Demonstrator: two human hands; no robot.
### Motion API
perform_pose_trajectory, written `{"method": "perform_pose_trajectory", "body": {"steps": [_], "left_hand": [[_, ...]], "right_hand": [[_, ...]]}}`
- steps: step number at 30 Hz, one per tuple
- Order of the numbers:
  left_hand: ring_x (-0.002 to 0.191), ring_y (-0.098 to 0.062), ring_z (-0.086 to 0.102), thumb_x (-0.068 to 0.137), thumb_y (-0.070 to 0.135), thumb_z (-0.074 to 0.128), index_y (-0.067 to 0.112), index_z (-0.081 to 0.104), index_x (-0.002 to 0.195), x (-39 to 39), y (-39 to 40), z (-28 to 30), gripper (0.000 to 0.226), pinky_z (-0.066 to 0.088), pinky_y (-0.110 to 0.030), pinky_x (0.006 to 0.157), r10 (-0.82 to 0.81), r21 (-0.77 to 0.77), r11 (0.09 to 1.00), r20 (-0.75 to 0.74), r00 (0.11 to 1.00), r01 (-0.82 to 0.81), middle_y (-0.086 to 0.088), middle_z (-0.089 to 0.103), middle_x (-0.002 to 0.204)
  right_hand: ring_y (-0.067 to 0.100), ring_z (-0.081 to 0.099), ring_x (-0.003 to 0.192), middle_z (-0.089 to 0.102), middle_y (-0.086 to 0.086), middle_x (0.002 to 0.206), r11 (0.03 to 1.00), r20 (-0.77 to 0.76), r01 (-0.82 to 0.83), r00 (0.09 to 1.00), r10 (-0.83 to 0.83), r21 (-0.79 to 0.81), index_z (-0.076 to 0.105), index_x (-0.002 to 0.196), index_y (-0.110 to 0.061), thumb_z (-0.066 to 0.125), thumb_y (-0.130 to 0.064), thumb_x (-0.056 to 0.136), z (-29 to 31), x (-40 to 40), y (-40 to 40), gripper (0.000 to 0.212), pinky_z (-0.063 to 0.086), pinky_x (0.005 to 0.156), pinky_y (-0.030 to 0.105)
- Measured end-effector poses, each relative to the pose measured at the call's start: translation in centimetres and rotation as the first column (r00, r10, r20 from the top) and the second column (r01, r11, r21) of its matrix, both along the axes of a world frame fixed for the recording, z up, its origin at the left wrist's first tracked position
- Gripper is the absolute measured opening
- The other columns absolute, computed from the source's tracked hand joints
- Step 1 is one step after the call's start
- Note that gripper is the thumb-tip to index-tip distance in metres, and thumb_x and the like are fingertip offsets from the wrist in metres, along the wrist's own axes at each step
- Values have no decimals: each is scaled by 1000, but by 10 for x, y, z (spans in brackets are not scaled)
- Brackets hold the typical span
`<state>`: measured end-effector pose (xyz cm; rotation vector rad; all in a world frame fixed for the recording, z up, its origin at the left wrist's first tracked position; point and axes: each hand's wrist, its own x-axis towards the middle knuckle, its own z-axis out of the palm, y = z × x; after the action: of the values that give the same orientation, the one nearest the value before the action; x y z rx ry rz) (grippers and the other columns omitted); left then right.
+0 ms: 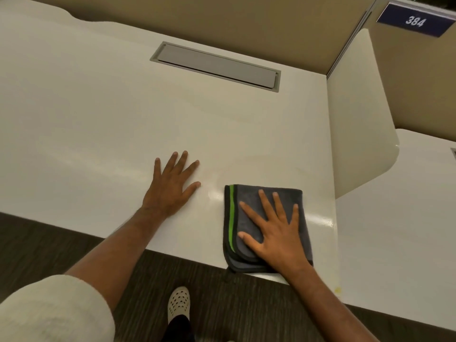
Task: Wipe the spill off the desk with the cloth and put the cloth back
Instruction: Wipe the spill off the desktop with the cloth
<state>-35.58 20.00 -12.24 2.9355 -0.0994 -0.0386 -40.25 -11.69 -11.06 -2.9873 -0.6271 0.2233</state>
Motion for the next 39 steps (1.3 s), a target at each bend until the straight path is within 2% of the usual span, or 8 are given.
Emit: {"method": "perform_pose_trajectory", "body": {"steps": [4, 11, 16, 21, 25, 30, 34, 39], "left_hand": [[158, -22, 0, 97, 64, 8, 27, 14, 162, 1, 0, -3, 76, 0, -58, 125, 9, 16, 1000, 4, 1000, -9, -1, 6, 171], [158, -27, 4, 101, 53, 10, 24, 19, 162, 2, -1, -2, 68, 1, -67, 121, 26, 55, 998, 16, 1000, -26, 0, 11, 171], [158, -25, 2, 107, 33, 22, 21, 16, 162, 2, -1, -5, 56, 4, -66, 121, 31, 49, 998, 24, 999, -33, 0, 8, 171], [158, -28, 6, 107, 32, 21, 18, 19, 161, 2, -2, -3, 57, 6, -68, 121, 18, 68, 998, 18, 1000, -19, -3, 12, 171], [158, -27, 7, 105, 34, 18, 20, 19, 162, 1, -2, -1, 58, 8, -67, 121, 23, 79, 997, 2, 1000, -23, -2, 13, 171], [158, -25, 4, 103, 36, 13, 20, 17, 162, 0, -3, 1, 62, 6, -65, 122, 22, 75, 997, -6, 1000, -21, 0, 9, 171], [158, -24, 2, 103, 34, 16, 20, 16, 162, -1, -3, -1, 61, 4, -64, 122, 33, 64, 997, -5, 999, -33, 1, 7, 171], [158, -24, 2, 102, 34, 16, 20, 17, 162, 0, -3, 0, 62, 4, -64, 122, 39, 72, 997, -4, 999, -38, 1, 8, 171]], "right_hand": [[34, -17, 157, -16, -2, 172, 998, -37, 57, 998, -58, -37, -6, 156, -58, 19, -88, 85, 9, 40, 21, 80, -7, 113, 80], [38, -17, 157, -12, -1, 173, 978, 2, -206, 979, 206, -22, -3, 157, -56, 18, -90, 86, 8, 40, 78, 82, -4, 109, 83], [41, -7, 158, -3, 1, 174, 968, 50, -252, 967, 251, 8, 5, 159, -54, 24, -85, 90, -5, 6, 67, 78, -3, 109, 84], [38, -9, 158, -4, -2, 174, 988, 17, -157, 988, 157, 14, 7, 158, -56, 21, -84, 90, -2, 36, 91, 74, -6, 110, 83], [35, -12, 158, -8, -4, 173, 1000, -4, -8, 1000, 8, -9, 0, 156, -58, 15, -81, 90, 1, 89, 114, 72, -8, 110, 82], [33, -8, 159, -2, -6, 174, 974, -36, 223, 974, -222, 29, 7, 156, -59, 21, -79, 94, 5, 128, 85, 66, -7, 111, 82], [30, -7, 159, -2, -7, 174, 946, -32, 324, 946, -324, 10, 5, 156, -60, 22, -76, 96, 7, 109, 33, 65, -2, 113, 80], [31, -11, 159, -8, -6, 173, 971, -14, 241, 970, -241, 6, -2, 156, -58, 9, -79, 93, 5, 38, 13, 67, -1, 114, 80]]}}
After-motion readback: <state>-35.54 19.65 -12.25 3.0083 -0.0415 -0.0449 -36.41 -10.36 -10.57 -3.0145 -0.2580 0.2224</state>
